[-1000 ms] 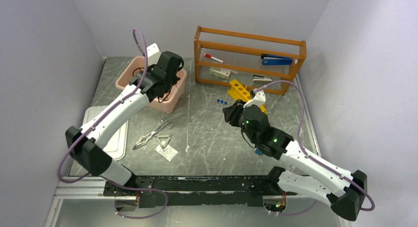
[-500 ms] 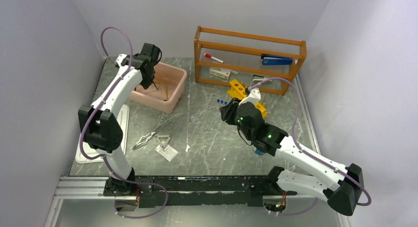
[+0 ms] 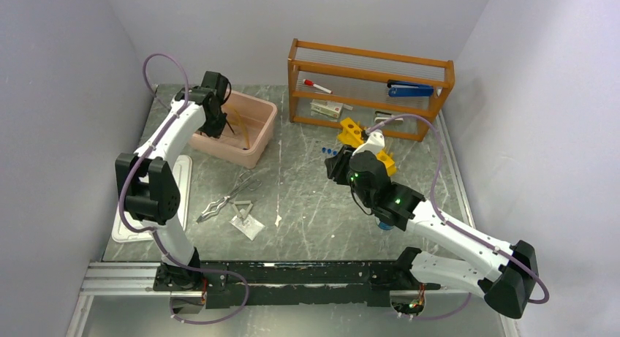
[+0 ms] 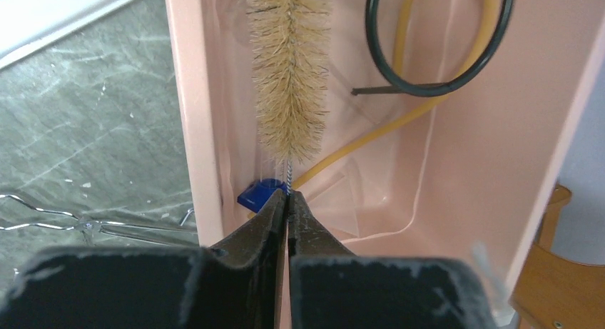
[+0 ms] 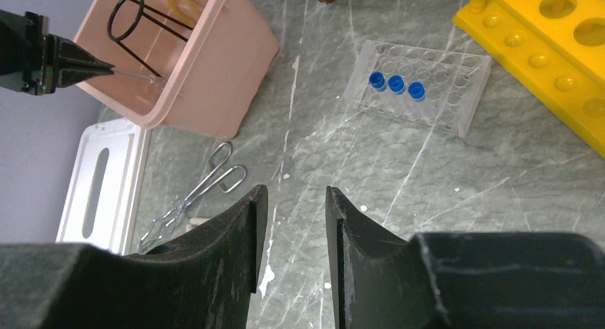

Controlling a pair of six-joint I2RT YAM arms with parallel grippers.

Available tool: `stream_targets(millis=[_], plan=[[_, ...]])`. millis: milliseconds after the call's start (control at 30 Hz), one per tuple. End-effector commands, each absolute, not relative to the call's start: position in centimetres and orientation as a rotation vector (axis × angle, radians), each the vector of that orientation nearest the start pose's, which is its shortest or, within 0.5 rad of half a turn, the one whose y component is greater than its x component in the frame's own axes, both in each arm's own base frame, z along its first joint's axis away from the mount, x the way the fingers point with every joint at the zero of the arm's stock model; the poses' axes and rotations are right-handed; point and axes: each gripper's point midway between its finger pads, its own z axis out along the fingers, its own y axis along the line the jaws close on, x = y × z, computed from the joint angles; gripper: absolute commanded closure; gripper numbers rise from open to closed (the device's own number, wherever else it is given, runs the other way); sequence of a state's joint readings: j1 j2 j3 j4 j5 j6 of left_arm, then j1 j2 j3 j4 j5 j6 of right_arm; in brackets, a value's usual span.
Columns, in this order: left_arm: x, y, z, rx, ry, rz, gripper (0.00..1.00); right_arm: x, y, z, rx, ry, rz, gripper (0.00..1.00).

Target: Organize the chemistry lab equipment

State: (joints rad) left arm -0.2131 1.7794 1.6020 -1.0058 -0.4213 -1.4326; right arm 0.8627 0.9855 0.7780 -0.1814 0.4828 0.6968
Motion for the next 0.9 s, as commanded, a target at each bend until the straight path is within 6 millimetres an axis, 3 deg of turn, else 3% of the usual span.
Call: stream_targets(millis=[0,100,267,533,733,867], plan=[[41.7,-6.3,13.7,-1.582,2.089,-0.045,0.90,27.0,22.0,23.8,0.173,1.899,0.587,0.61],[42.0,-6.1,13.6,-1.577,2.090,-0.024,0.88,27.0,22.0,23.9,0.169,1.896,0.591,0.60],[42.9,-5.9,14.8,-1.505,2.091,-0.024,0.66,27.0,21.9,24.0,0.168,1.892,0.591,0.60],[43.4,-5.6,20.6,-1.212,2.085,-0.101,0.54,26.9,22.0,24.0,0.167,1.885,0.604,0.60],[39.1,-4.5,22.8,-0.954,2.166,-0.027,0.53,26.8,22.6,23.4,0.133,1.902,0.613,0.59],[35.0,-3.5,22.0,-0.765,2.250,0.047,0.53,26.8,23.2,22.8,0.110,1.920,0.624,0.59]])
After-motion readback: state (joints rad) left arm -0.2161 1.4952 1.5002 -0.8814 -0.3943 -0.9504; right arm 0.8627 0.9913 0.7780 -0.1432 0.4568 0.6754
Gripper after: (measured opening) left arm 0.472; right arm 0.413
